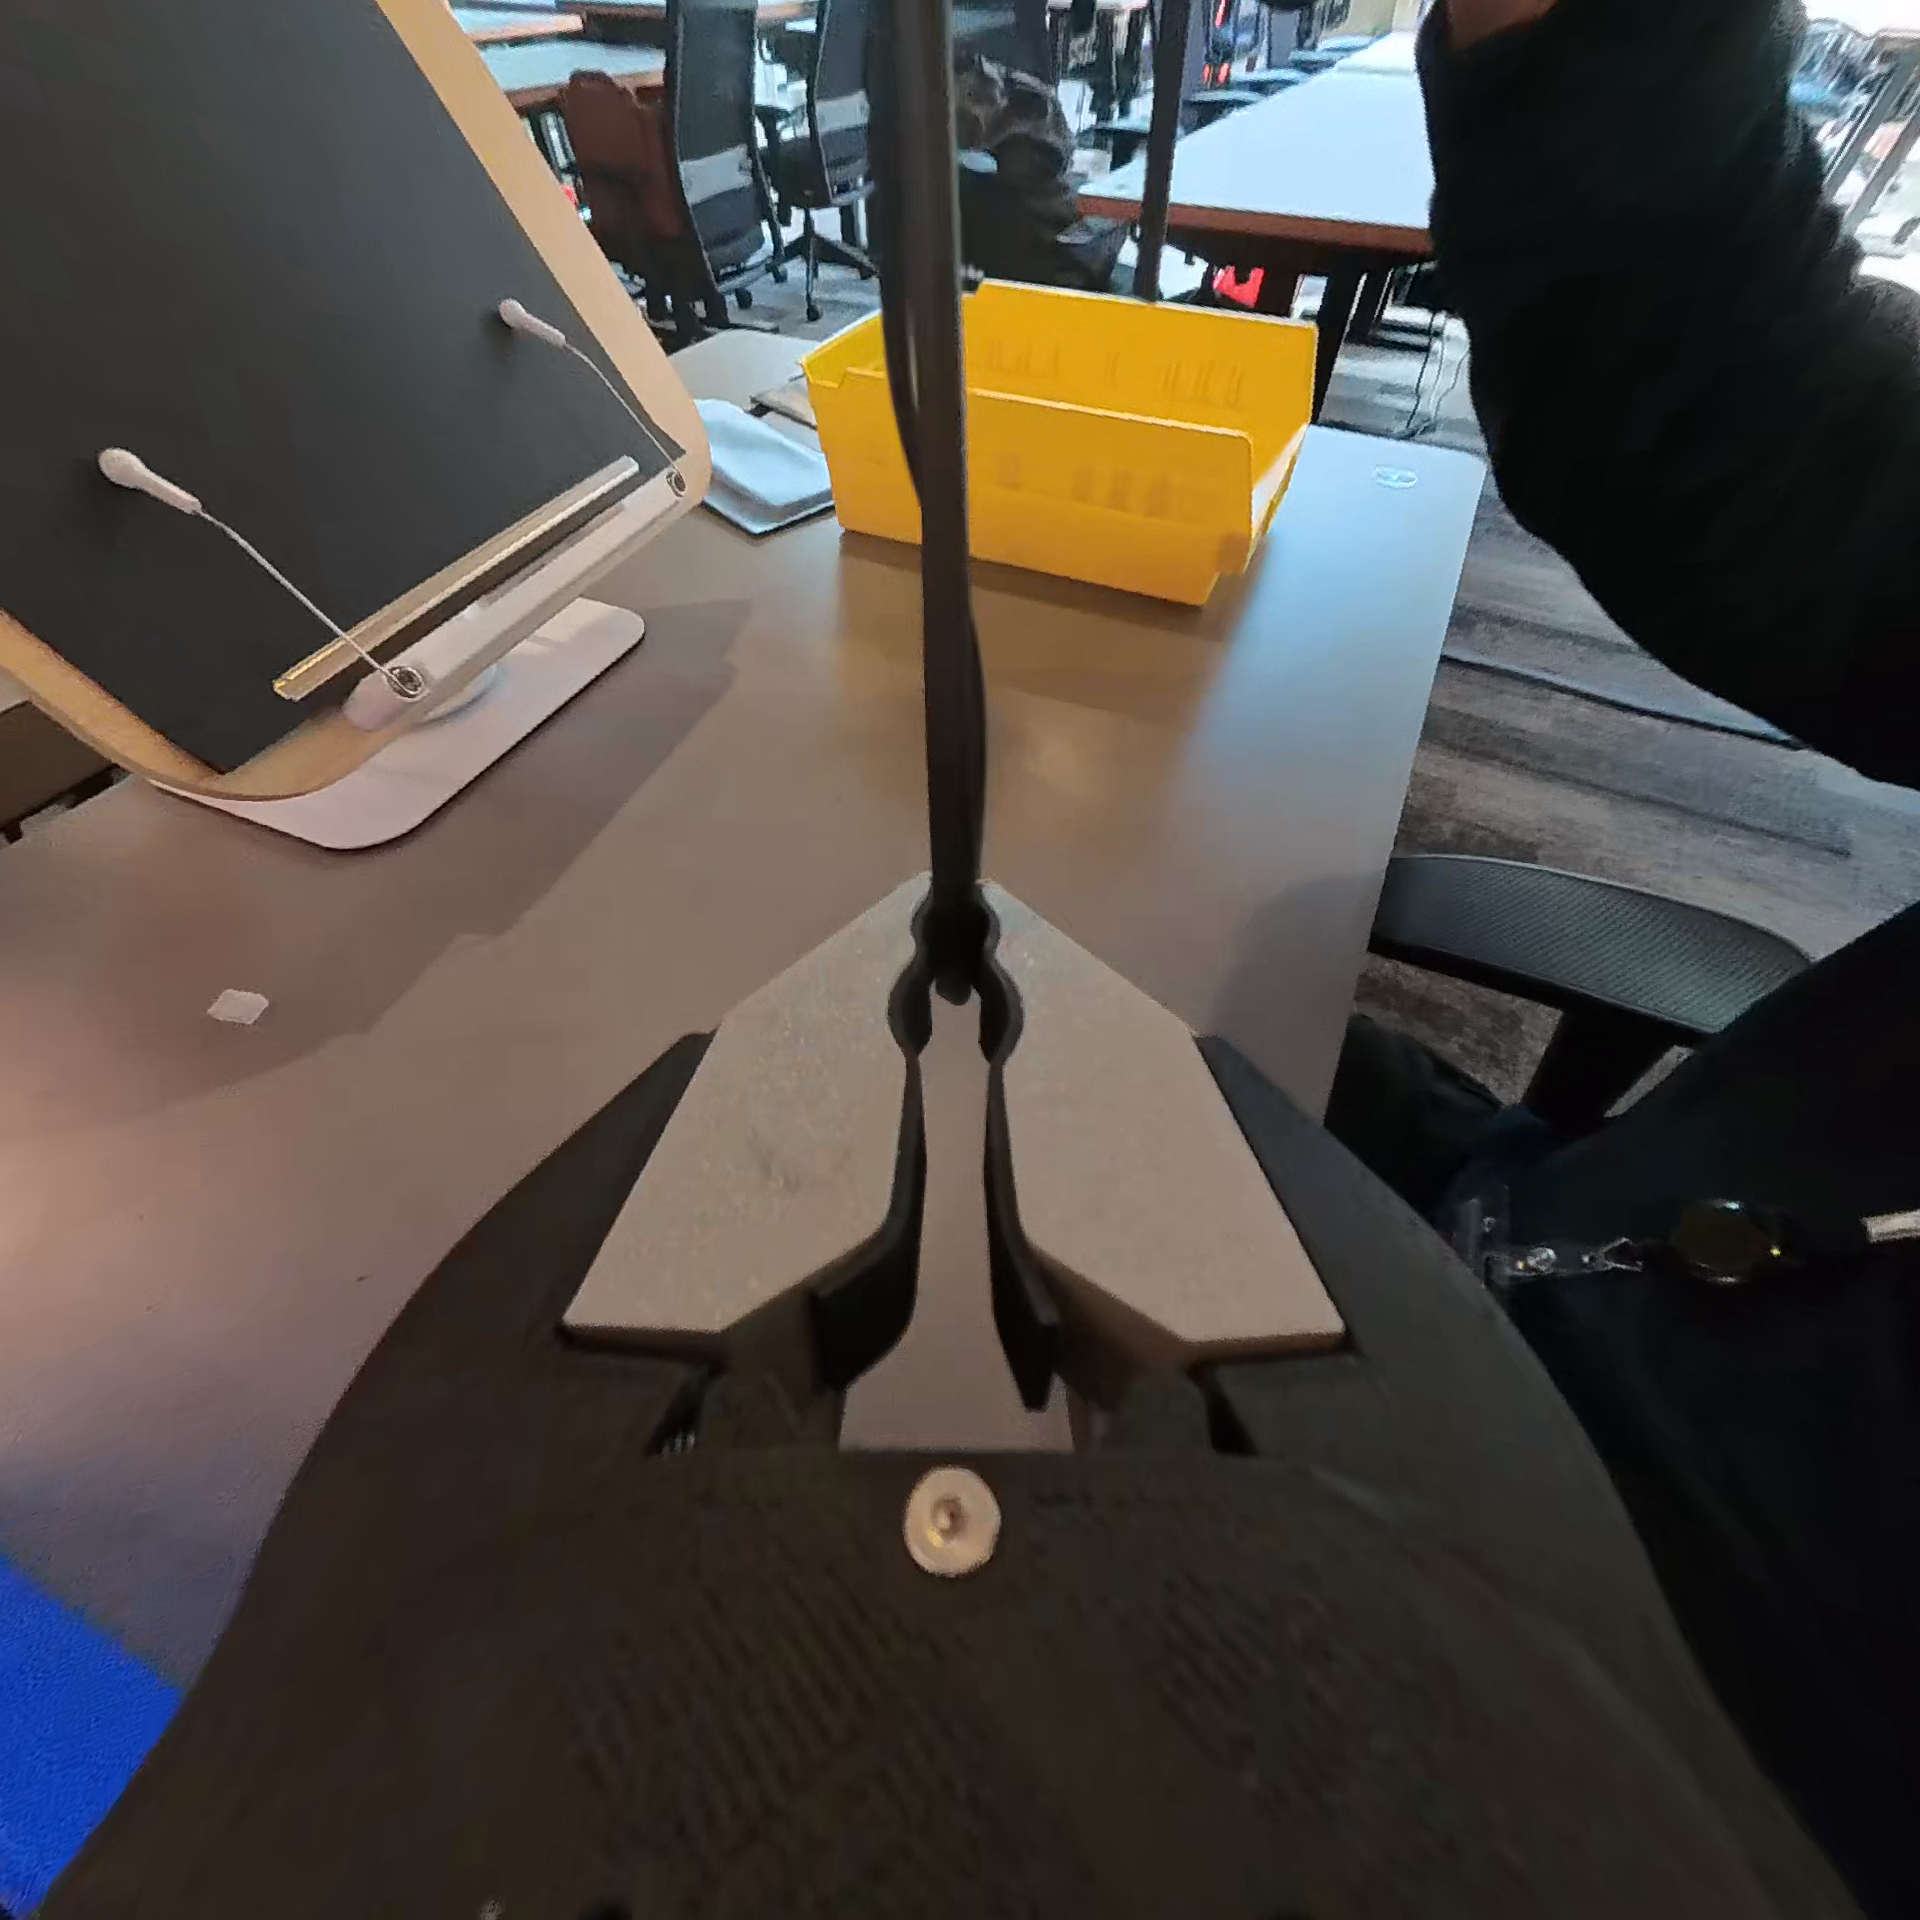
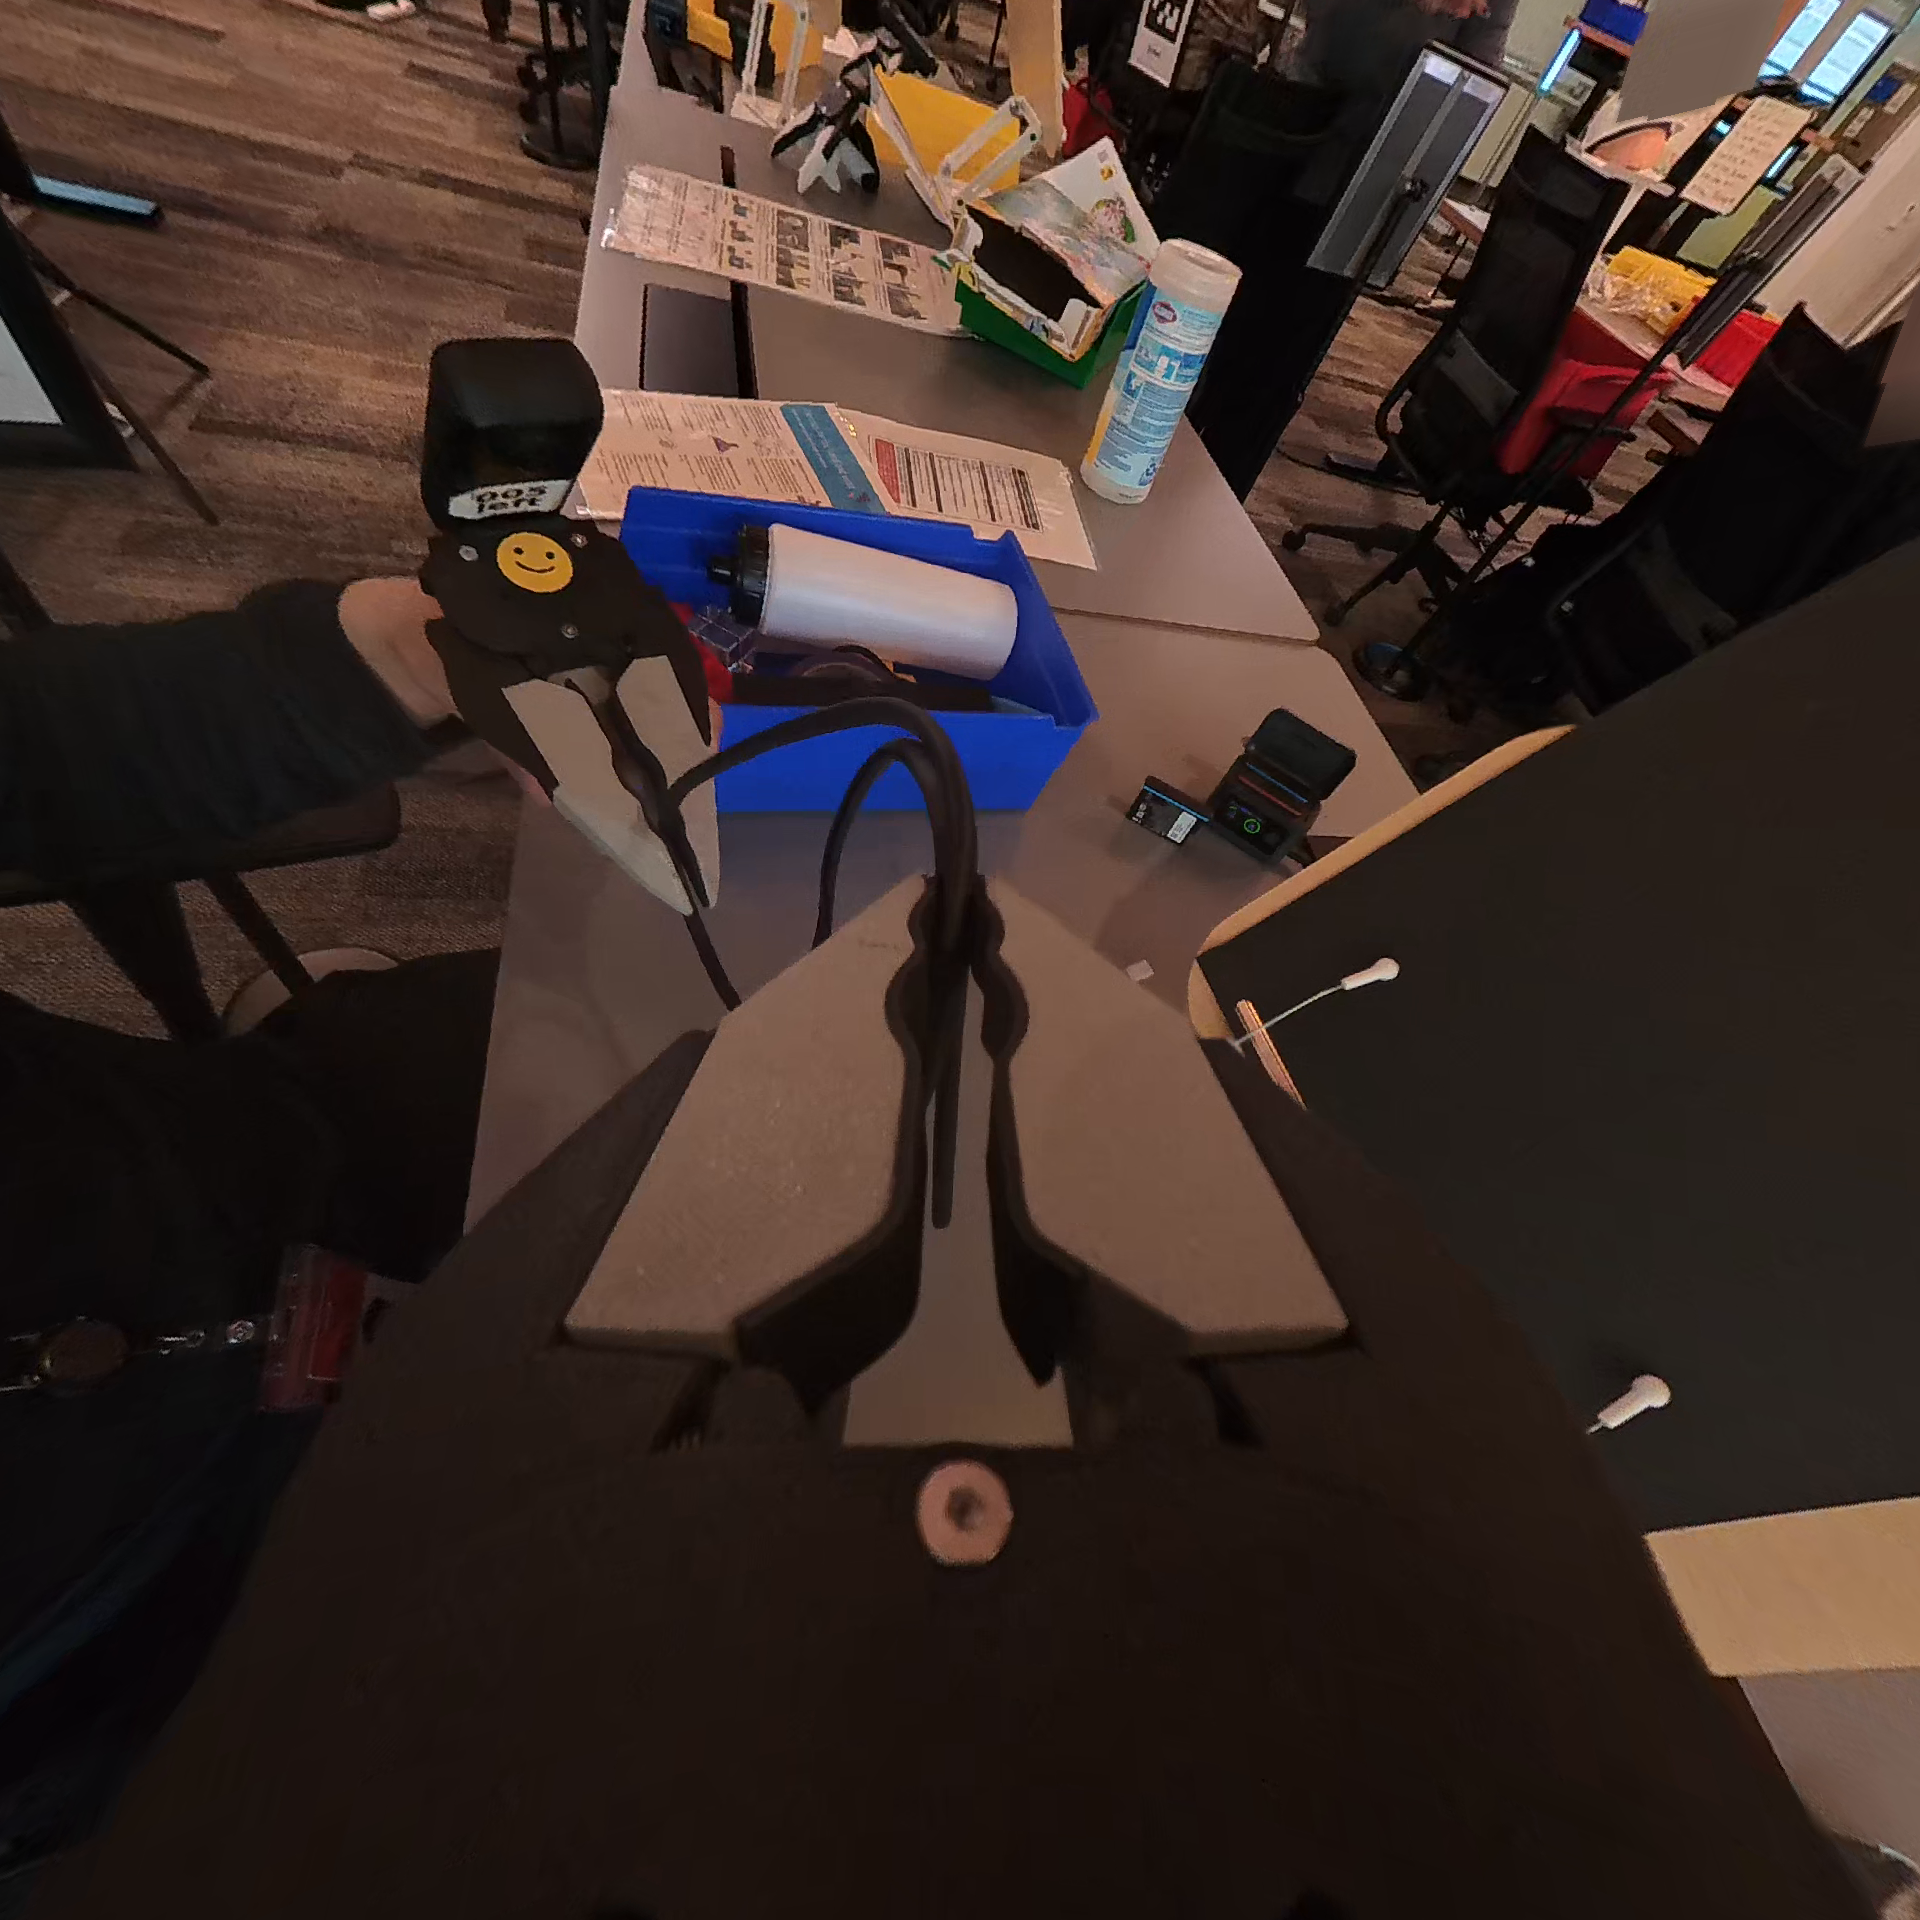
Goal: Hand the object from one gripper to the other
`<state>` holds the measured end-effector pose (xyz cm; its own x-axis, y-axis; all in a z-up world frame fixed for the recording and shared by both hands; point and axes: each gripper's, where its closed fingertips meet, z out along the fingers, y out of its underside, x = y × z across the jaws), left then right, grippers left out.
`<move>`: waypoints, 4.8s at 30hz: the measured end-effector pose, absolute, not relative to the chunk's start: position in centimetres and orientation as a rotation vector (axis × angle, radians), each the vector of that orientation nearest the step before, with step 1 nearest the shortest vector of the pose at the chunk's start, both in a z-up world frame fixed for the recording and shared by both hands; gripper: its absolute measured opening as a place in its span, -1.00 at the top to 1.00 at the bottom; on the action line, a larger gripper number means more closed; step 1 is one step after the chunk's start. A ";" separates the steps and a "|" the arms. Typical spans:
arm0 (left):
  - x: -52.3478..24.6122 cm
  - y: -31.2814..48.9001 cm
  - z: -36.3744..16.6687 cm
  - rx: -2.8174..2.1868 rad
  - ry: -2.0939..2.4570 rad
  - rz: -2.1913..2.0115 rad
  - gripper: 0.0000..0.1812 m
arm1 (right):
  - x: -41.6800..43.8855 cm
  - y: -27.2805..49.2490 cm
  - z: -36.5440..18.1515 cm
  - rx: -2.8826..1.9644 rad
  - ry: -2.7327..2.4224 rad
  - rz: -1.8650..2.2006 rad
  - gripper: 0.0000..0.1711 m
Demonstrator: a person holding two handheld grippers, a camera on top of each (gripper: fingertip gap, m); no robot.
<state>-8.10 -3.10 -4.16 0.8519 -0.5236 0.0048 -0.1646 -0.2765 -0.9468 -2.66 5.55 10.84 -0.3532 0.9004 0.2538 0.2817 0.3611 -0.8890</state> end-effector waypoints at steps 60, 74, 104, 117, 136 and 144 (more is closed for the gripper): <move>-4.5 8.8 3.5 -1.651 0.343 -0.278 1.00 | -8.4 -1.6 -3.5 -0.860 -1.816 1.683 0.41; -6.3 7.2 1.8 -1.714 0.327 -0.313 0.96 | -9.4 0.5 -6.3 -1.009 -1.912 1.488 0.98; -10.1 0.1 -8.9 -1.896 0.277 -0.372 0.61 | 1.1 12.1 -10.5 -1.912 -2.457 -0.054 0.35; -11.0 -0.8 -8.8 -1.893 0.265 -0.346 0.62 | 0.8 7.6 -5.8 -1.625 -2.389 0.242 0.41; -1.2 11.0 -14.6 -2.060 0.707 -0.163 0.59 | 1.7 8.7 -19.6 -1.688 -2.212 0.581 0.98; -2.9 13.9 -13.0 -2.122 0.713 -0.124 1.00 | 1.6 4.6 -19.0 -1.591 -2.190 0.862 0.89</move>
<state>-2.91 13.92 -13.03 0.8310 -0.5316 -0.1640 -0.4447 -0.4576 -0.7699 1.57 4.58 -19.03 -0.3423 0.9338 -0.1039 0.7541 0.2071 -0.6232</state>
